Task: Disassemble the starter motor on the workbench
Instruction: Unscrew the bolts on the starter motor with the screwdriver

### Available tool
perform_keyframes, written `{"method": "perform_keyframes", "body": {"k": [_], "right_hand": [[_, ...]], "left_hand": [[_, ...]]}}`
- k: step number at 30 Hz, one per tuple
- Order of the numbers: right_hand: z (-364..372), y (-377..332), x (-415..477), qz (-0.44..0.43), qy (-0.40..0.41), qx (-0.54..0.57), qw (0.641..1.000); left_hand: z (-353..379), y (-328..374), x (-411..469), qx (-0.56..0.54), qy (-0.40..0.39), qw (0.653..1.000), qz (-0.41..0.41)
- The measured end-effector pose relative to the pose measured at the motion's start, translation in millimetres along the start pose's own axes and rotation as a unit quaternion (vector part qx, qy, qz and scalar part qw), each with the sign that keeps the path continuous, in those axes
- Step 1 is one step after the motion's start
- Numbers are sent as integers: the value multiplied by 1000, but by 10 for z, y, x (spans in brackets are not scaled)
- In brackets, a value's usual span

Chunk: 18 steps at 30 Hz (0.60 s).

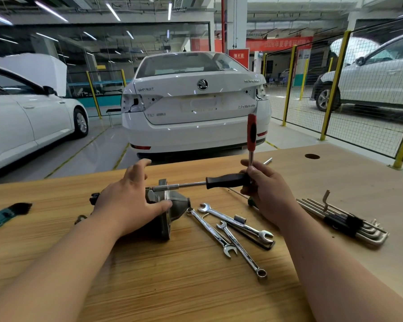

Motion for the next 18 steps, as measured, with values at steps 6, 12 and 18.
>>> {"method": "perform_keyframes", "body": {"k": [6,12,18], "right_hand": [[-9,-12,-7,-14,-2,-1,1000],[1,46,41,24,1,-10,1000],[76,122,20,77,-19,1,997]], "left_hand": [[47,7,39,19,34,999,-11],[49,49,60,33,16,999,-23],[39,78,57,40,-5,999,-11]]}}
Point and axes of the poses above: each hand's wrist, its own x-axis towards the middle knuckle, its own z-axis out of the palm, y = z × x, the point moved 2 cm from there along x, towards the middle knuckle, and after that the axes turned 12 degrees about -x, right-handed, at the moved point
